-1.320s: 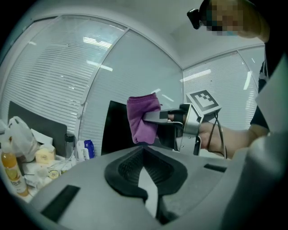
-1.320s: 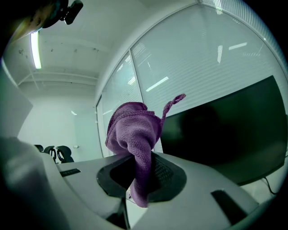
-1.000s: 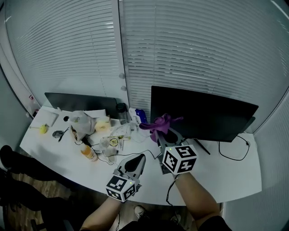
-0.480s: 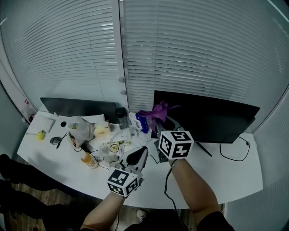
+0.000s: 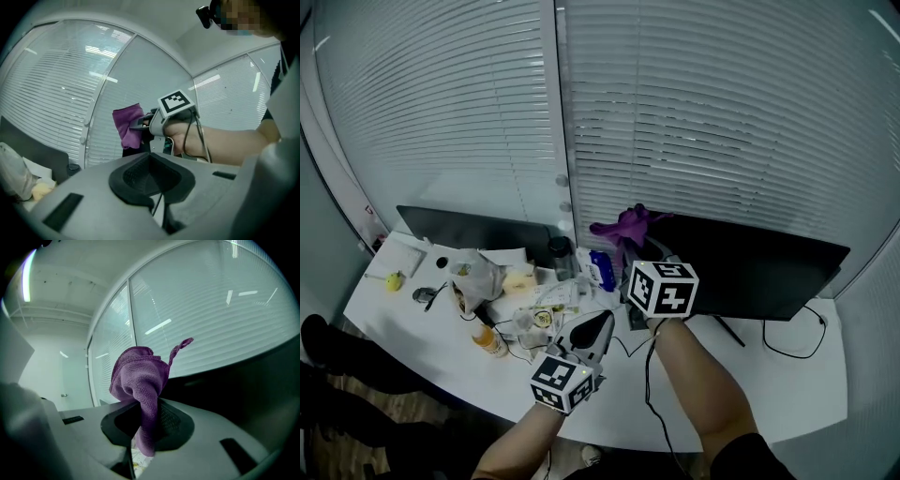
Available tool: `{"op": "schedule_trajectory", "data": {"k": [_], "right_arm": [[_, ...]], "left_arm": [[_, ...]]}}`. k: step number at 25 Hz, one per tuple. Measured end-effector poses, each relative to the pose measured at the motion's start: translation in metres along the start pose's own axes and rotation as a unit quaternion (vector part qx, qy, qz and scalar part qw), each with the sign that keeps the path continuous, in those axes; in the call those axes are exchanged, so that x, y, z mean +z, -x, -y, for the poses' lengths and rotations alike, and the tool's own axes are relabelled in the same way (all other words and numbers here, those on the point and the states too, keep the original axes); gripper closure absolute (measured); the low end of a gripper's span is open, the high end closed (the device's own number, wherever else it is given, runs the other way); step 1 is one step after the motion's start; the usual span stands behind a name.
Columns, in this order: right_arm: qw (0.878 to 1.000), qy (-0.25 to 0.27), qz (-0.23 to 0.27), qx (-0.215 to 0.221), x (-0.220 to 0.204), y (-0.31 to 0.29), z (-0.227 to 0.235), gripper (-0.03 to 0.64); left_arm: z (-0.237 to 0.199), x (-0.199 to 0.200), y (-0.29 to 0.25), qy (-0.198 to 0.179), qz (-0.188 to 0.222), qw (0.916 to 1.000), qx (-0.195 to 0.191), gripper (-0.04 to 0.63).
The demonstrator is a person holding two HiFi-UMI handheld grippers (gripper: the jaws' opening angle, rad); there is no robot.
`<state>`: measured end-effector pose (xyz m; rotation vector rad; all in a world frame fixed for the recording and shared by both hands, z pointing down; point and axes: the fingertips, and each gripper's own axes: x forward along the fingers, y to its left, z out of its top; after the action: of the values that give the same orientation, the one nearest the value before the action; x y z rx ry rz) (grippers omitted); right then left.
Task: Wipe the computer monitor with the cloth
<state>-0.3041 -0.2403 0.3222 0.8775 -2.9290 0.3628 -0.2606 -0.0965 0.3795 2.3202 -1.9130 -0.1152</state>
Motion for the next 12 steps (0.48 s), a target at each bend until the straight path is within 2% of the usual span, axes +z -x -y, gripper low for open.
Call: {"op": "schedule_trajectory", "data": {"k": [6,12], "right_arm": [[0.998,-0.054,-0.009,0.014,0.009,-0.022,0.008,0.549],[0.998,-0.053,-0.014,0.023,0.007,-0.034,0.006,0.549]], "left_arm": [[-0.007,0.005,-0.008,-0.004,0.004,0.9999,0.014,0.592],[-0.016,0.002,-0.013,-0.003,0.003,0.9997,0.026,0.592]]}}
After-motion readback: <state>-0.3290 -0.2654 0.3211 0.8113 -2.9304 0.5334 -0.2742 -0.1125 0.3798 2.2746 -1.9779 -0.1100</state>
